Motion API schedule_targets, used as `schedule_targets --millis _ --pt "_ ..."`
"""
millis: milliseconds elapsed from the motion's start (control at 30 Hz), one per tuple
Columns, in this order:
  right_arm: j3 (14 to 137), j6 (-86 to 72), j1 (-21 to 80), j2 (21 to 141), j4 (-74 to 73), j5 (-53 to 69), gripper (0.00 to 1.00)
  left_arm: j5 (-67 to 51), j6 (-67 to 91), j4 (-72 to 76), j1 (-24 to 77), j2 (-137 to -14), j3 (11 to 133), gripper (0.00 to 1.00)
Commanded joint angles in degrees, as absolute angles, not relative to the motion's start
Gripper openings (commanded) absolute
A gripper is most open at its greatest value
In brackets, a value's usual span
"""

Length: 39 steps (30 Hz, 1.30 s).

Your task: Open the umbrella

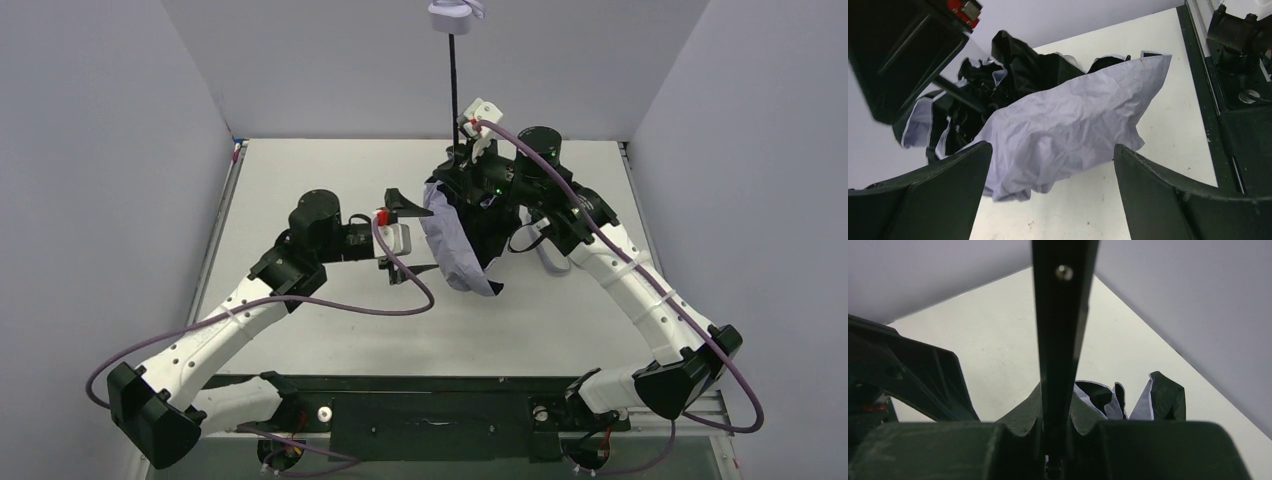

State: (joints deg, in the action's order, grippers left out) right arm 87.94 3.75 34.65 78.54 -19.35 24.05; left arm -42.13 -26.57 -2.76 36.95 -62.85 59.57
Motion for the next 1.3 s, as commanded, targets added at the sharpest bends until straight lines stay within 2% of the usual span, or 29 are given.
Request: schedule_targets --millis 0,100,167,200,267,333,400,600,733,800,833,867,900,967,1167,1267 --pt "87.4 1.4 35.5 76.2 -13.1 29.8 0.00 -38.9 -33.4 -0.9 39.8 -65.8 62.6 0.87" --pt "86.8 1.0 35.5 75.7 -12.6 32.3 0.00 -37.3 -34.7 -2.4 40.1 -67.7 62.9 0.70" --pt "86.5 1.7 35.1 75.0 -12.8 33.9 0.00 -34.8 -35.2 -3.4 39.9 -67.2 62.2 0.46" --pt "86.1 2.1 34.6 74.8 -13.1 35.3 0.00 -33.9 -35.4 -3.4 39.6 -66.5 60.9 0.27" --pt "85.8 3.6 33.8 74.3 -14.7 37.2 0.00 -32.2 -34.8 -1.5 38.5 -62.2 57.6 0.04" --pt "85.8 5.3 32.6 74.3 -16.8 39.0 0.00 -31.8 -34.0 1.7 36.9 -57.9 53.9 0.00" --pt "85.7 6.8 31.1 74.4 -18.3 40.2 0.00 -31.7 -34.4 1.0 35.6 -53.8 51.0 0.00" --pt "89.0 7.5 26.2 76.2 -18.2 43.5 0.00 -32.8 -39.9 -15.7 31.9 -44.3 44.3 0.00" --pt "89.0 4.6 26.2 76.7 -14.6 47.2 0.00 -32.0 -37.2 -16.2 31.0 -43.2 43.3 0.01" --pt "88.2 3.6 26.7 76.5 -13.4 48.0 0.00 -31.6 -31.4 -14.4 30.2 -44.7 45.5 0.12" --pt "87.8 3.8 27.1 76.5 -13.2 48.5 0.00 -31.7 -26.4 -13.8 29.7 -45.3 47.6 0.23" --pt "87.7 4.4 27.3 76.4 -13.2 48.6 0.00 -32.4 -23.5 -12.5 28.5 -46.7 48.7 0.28" --pt "87.4 4.6 27.7 76.4 -13.3 48.7 0.00 -33.0 -18.1 -11.9 27.9 -47.3 51.0 0.40" --pt "87.3 5.4 28.1 76.2 -13.5 48.7 0.00 -34.0 -10.0 -8.7 26.4 -49.1 53.9 0.52" --pt "87.7 9.9 30.1 76.2 -16.0 47.2 0.00 -30.2 9.3 2.4 24.9 -55.9 59.6 0.70" --pt "88.1 13.6 32.0 76.1 -18.3 45.7 0.00 -29.0 14.7 4.8 24.7 -59.7 62.8 0.75"
